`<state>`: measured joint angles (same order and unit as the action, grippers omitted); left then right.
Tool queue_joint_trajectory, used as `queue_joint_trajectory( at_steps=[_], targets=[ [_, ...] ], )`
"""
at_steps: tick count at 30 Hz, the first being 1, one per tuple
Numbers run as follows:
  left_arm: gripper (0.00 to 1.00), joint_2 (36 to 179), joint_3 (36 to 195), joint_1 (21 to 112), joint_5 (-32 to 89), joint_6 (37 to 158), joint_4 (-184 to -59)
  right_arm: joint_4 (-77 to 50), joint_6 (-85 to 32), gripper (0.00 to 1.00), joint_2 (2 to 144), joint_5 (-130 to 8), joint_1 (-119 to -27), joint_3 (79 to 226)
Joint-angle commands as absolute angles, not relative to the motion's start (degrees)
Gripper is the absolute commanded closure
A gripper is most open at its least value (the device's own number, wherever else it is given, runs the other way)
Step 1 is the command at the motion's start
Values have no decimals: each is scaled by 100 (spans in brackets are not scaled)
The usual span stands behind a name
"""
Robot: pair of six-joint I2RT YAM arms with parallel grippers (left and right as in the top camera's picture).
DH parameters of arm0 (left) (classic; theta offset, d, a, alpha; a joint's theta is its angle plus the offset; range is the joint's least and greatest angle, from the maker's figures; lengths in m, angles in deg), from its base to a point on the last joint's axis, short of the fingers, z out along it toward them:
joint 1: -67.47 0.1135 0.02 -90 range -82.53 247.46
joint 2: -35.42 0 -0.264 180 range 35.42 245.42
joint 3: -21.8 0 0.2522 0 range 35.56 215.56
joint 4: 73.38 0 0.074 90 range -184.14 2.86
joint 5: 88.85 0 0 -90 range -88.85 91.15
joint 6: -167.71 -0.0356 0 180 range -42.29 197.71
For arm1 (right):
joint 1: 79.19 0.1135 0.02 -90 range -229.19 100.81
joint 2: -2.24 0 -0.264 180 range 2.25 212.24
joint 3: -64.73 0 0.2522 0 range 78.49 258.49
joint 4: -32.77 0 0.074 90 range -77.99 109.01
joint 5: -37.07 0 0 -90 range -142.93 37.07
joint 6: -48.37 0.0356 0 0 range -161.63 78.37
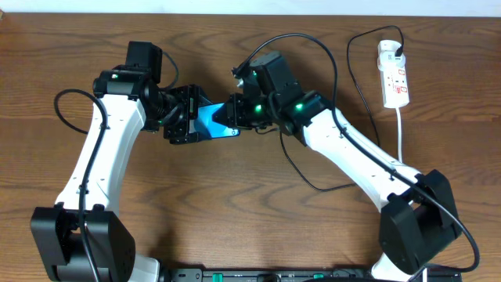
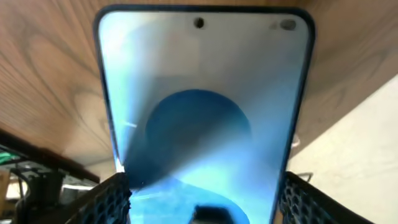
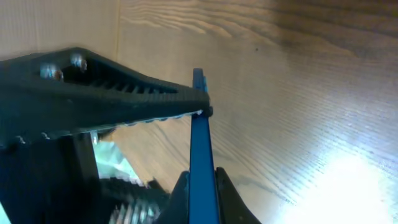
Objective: Plug charger to phone and switch on socket
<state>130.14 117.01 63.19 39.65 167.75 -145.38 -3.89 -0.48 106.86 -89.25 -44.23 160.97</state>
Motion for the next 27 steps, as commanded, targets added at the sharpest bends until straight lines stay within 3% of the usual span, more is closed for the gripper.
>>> queue_joint_trajectory(
  at_steps=[1, 6, 12, 17, 18, 19, 23, 27],
  targets=[
    [61, 12896, 11830, 6317, 4273, 16699, -14636, -434, -236, 99, 10713, -8809, -4768, 16202],
    [56, 12896, 11830, 6317, 4273, 15958, -14369, -513, -317, 99, 10708, -8971, -5074, 16202],
    [37, 12896, 11830, 6317, 4273, 14854, -13961, -520, -358, 99, 10702, -9235, -5485, 16202],
    [37, 12896, 11830, 6319, 4424, 13121, -13521, -452, -354, 99, 10654, -9572, -5900, 16202],
    [51, 12896, 11830, 6324, 4710, 12476, -13379, -404, -354, 99, 10629, -9692, -5984, 16202],
    [54, 12896, 11830, 6321, 5121, 11857, -13091, -340, -332, 99, 10599, -9821, -6073, 16202],
    [53, 12896, 11830, 6238, 5733, 11269, -12535, 86, 107, 99, 10485, -10171, -6366, 16202],
    [43, 12896, 11830, 6214, 5923, 11324, -12061, 877, 990, 99, 10446, -10223, -6537, 16202]
  ],
)
